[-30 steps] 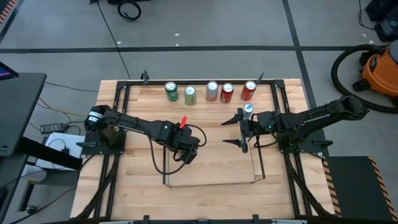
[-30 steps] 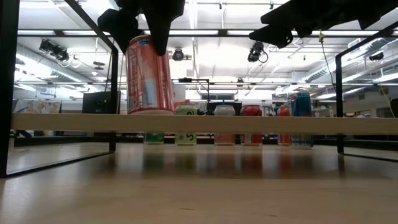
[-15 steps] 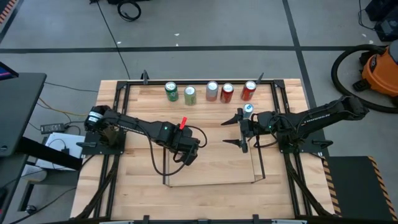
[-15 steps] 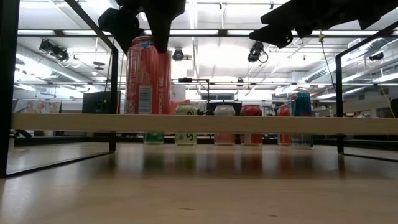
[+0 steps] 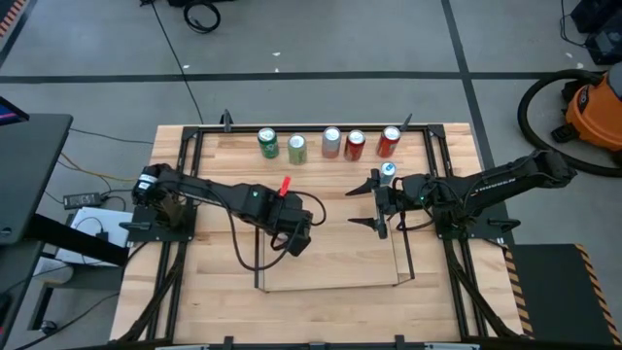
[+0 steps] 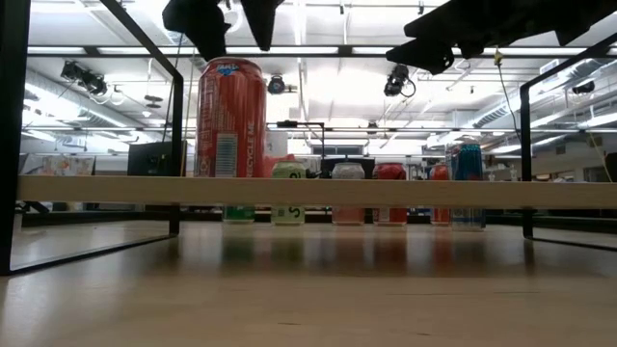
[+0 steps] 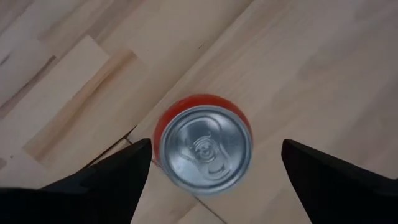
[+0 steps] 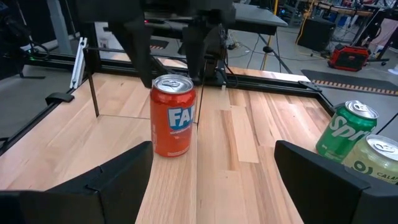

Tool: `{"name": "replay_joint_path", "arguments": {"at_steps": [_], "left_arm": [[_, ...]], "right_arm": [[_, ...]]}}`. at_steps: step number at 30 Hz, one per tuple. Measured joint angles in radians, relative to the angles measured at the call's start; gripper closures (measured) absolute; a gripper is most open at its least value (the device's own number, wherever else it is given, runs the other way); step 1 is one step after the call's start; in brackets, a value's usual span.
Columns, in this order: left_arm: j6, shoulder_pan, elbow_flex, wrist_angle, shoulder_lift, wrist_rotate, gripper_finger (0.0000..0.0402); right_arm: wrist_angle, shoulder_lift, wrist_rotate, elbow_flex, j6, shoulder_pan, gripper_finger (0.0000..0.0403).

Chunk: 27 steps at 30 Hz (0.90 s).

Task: Place canned beverage on shelf
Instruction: Put the bottom orange soda can on the shelf

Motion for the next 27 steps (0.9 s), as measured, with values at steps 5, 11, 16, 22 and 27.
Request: {"name": "replay_joint_path", "arguments": {"at_steps": [5, 11, 16, 22, 27], "left_arm": [[0.047, 0.006, 0.049, -0.023, 0.000, -0.010, 0.0033], [0.430, -0.019, 0.066, 0.095, 0.000, -0.006, 0.0033], [0.789, -0.046, 0.066, 0.104, 0.000, -0.007, 0.0033], [0.734, 0.002, 0.066, 0.104, 0.000, 0.024, 0.0033], [0.763, 0.038, 0.066, 0.095, 0.004, 0.054, 0.0047]], "right_arm": [[-0.001, 0.000, 0.000, 0.000, 0.000, 0.000, 0.0056], [-0.009, 0.000, 0.000, 0.000, 0.000, 0.000, 0.0056], [-0.022, 0.000, 0.000, 0.000, 0.011, 0.000, 0.0056], [-0.027, 0.000, 0.005, 0.000, -0.005, 0.000, 0.0056], [-0.048, 0.000, 0.047, 0.000, -0.027, -0.011, 0.0056]]}}
